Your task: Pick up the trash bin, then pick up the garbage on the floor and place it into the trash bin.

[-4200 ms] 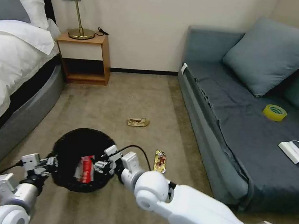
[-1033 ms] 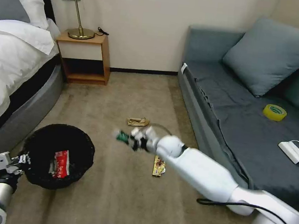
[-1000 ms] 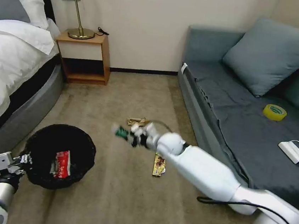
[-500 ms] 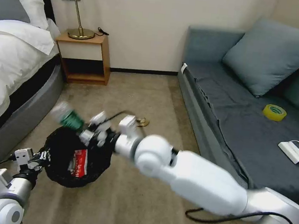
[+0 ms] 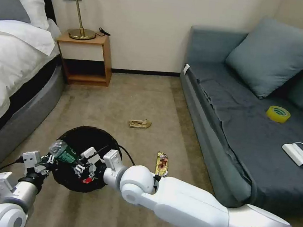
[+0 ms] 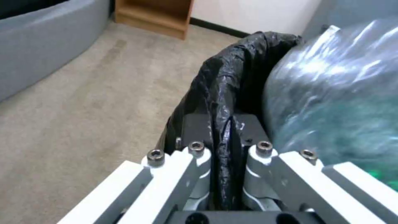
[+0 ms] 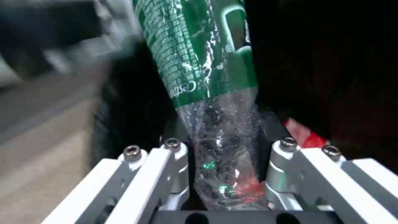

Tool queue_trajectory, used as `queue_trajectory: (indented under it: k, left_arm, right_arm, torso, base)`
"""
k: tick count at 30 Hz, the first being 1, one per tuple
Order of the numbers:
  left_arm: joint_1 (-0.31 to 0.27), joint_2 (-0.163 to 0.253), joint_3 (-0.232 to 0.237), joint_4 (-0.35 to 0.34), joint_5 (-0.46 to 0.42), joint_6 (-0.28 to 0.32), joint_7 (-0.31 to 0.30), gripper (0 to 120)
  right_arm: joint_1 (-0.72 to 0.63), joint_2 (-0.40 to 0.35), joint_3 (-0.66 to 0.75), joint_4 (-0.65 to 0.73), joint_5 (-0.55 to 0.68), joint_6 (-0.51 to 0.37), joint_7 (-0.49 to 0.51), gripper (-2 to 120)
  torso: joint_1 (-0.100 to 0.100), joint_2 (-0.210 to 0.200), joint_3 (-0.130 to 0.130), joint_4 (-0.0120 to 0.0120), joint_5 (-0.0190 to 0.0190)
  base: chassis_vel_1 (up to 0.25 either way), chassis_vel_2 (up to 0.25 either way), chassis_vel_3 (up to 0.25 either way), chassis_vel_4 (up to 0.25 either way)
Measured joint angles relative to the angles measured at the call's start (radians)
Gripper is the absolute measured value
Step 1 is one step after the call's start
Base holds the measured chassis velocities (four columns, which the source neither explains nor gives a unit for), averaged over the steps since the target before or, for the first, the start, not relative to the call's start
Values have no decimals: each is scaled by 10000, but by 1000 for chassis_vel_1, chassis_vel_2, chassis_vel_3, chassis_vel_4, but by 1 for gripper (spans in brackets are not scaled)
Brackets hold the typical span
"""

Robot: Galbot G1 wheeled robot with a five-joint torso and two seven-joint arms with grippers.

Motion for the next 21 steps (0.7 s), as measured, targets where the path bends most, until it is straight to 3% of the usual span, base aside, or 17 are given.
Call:
queue_trajectory:
  k: [3,9,11,15,21]
  left_arm:
    - [-52,163,25,67,-195,-3,9,5]
    - [0,263,32,128,-425,-6,32,5]
    - [0,122,63,131,-399,34,32,5]
    - [-50,-128,128,150,-224,67,26,5]
    - [-56,-455,205,100,-52,167,-15,5]
  right_arm:
    - [-33,-28,-17,-68,-34,-94,148,22]
    - [-141,-104,-13,-63,-82,-317,383,42]
    - [-240,-107,171,-37,-215,-338,384,54]
    - [-382,-144,401,86,-552,-339,371,64]
    - [-609,-769,960,749,-908,-437,514,86]
  torso:
    - [0,0,0,-1,2]
    - [0,-1,0,0,2]
    - [0,0,0,1,3]
    - [0,-1,0,1,2]
    - [0,0,0,1,4]
  base:
    - [0,0,0,0]
    - [0,0,0,0]
    - [0,0,0,0]
    - [0,0,0,0]
    - [0,0,0,0]
